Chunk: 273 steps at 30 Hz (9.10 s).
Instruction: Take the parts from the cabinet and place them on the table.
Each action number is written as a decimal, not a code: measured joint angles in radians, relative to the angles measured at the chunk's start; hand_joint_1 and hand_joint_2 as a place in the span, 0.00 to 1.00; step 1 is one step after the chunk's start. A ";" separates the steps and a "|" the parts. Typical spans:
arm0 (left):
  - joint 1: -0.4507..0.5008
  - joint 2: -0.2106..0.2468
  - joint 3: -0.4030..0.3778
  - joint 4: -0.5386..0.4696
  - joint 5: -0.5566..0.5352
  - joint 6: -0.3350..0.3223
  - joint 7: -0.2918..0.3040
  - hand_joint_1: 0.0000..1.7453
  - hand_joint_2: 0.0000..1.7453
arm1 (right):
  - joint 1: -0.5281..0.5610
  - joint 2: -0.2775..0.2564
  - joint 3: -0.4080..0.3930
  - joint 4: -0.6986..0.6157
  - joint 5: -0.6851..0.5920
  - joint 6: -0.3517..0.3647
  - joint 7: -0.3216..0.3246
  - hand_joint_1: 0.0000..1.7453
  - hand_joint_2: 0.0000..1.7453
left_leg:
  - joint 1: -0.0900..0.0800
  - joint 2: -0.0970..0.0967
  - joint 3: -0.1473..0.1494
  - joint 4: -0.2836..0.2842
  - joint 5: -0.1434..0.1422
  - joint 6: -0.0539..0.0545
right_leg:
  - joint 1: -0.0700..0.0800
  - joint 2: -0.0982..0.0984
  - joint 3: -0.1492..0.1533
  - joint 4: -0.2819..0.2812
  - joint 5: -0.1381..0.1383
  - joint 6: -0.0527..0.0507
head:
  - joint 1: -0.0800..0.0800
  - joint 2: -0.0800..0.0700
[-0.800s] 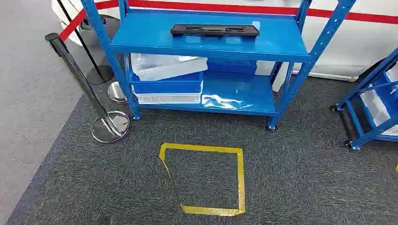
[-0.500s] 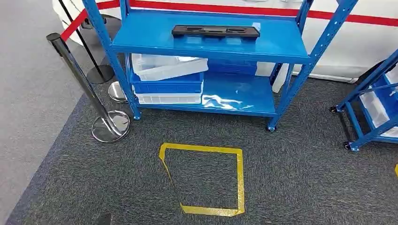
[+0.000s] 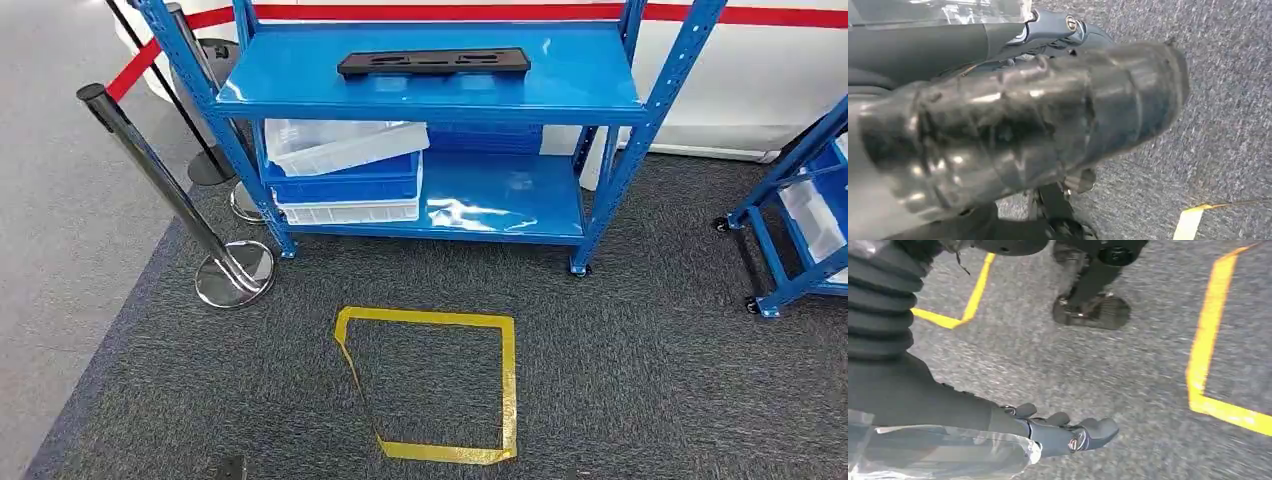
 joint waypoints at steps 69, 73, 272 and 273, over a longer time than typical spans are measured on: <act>-0.006 0.012 -0.104 0.007 0.004 -0.042 -0.120 0.00 0.00 | -0.202 -0.085 0.120 -1.521 0.254 -0.043 -0.081 0.00 0.00 | -0.025 0.002 0.053 -0.244 0.182 0.023 | 0.008 -0.007 -0.001 -0.013 0.015 0.010 | -0.003 0.000; -0.003 0.011 -0.109 0.007 0.000 -0.048 -0.130 0.00 0.00 | -0.200 -0.093 0.130 -1.582 0.255 -0.035 -0.081 0.00 0.00 | -0.019 0.005 0.065 -0.270 0.196 0.049 | 0.007 -0.010 -0.003 -0.006 0.008 0.033 | -0.003 0.000; -0.131 -0.010 -0.306 0.006 -0.260 -0.147 0.118 0.00 0.00 | -0.738 0.146 0.515 -0.433 1.336 -0.051 0.341 0.00 1.00 | -0.023 -0.004 0.023 -0.243 0.202 0.024 | 0.011 -0.005 -0.038 -0.005 0.026 -0.004 | -0.015 0.000; -0.131 -0.007 -0.306 0.006 -0.260 -0.147 0.118 0.00 0.00 | -0.738 0.151 0.515 -0.429 1.340 -0.057 0.346 0.00 1.00 | -0.022 -0.002 0.018 -0.235 0.190 0.018 | 0.006 -0.008 -0.034 -0.007 0.028 -0.008 | -0.016 0.000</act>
